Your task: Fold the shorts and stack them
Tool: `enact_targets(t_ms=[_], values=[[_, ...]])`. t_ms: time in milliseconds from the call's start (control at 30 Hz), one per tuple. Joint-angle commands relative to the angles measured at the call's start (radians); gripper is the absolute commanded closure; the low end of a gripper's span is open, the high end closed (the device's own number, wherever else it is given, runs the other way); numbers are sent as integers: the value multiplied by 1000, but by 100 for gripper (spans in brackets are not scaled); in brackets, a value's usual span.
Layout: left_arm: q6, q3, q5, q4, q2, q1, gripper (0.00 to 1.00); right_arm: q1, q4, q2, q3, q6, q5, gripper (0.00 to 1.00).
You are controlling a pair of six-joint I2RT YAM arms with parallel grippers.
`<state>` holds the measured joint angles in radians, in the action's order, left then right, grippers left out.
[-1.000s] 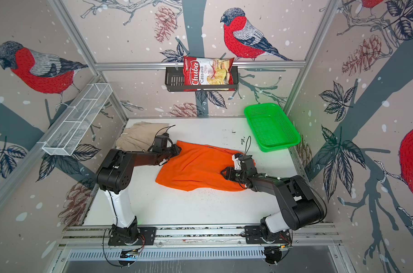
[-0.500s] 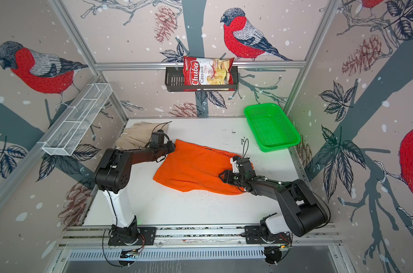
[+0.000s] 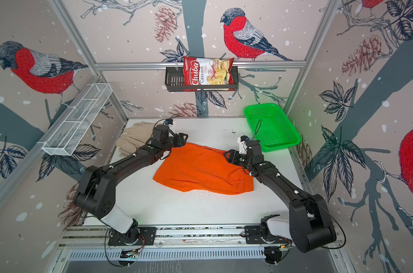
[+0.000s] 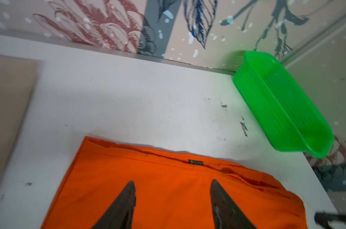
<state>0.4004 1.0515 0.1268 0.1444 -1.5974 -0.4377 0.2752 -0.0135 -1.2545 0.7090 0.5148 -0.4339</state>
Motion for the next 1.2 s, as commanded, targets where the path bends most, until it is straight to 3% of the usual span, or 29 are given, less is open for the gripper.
enact_targets(t_ms=[0, 200, 467, 667, 933, 1167], values=[[-116, -34, -24, -12, 53, -67, 38, -100, 55, 51, -1, -41, -78, 40], [-284, -121, -35, 107, 90, -233, 41, -336, 40, 151, -106, -32, -166, 39], [-528, -66, 122, 205, -71, -449, 43, -607, -58, 268, -298, 90, -242, 38], [-714, 74, 230, 150, -263, -583, 39, -693, -48, 287, -345, 74, -255, 37], [-846, 277, 171, 82, -480, -676, 31, -735, -51, 250, -377, 60, -285, 37], [-877, 298, 128, 110, -580, -702, 24, -738, -38, 242, -397, 42, -297, 36]])
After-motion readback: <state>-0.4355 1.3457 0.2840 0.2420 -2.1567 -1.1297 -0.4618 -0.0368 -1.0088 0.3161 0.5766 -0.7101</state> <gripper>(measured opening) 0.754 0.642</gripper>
